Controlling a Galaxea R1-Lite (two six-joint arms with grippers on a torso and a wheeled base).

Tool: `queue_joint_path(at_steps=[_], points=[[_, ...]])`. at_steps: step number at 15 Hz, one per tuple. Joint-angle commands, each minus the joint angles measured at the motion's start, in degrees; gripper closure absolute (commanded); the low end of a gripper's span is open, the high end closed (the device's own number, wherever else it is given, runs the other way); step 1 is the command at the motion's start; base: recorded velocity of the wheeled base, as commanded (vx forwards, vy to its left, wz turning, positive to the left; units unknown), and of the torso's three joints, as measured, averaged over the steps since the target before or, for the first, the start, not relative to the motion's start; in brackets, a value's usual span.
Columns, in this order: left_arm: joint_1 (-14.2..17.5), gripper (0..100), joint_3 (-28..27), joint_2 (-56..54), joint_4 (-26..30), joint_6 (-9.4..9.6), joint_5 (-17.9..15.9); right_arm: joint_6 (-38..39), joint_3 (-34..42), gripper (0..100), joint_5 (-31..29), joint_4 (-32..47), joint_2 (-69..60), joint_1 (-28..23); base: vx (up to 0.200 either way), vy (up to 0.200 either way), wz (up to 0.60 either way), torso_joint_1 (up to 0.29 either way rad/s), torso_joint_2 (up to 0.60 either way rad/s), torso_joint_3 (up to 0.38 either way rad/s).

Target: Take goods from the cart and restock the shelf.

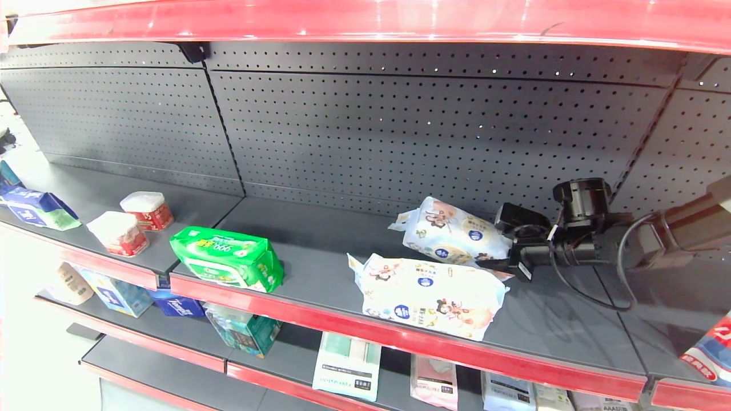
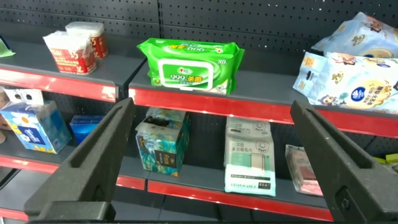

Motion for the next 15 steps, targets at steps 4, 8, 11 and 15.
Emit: queue_joint_path(at_steps=[4,8,11,15], points=[[0.0,0,0.0,0.0,0.0,-0.03,0.0,0.0,-0.2,0,-0.2,-0.2,0.2,1.9,0.000,0.000,0.00,0.000,0.00,0.000],[0.0,0,0.0,0.0,0.0,-0.03,0.0,0.6,-0.3,0,-0.8,-0.5,0.2,1.9,0.000,0.000,0.00,0.000,0.00,0.000],[0.0,0,0.0,0.0,0.0,-0.03,0.0,2.2,-1.0,0,-3.7,-0.4,-0.3,0.4,0.000,0.000,0.00,0.000,0.00,0.000],[0.0,0,0.0,0.0,0.0,-0.03,0.0,5.8,-0.2,0,-4.4,-0.4,-2.0,-0.8,0.000,0.000,0.00,0.000,0.00,0.000]])
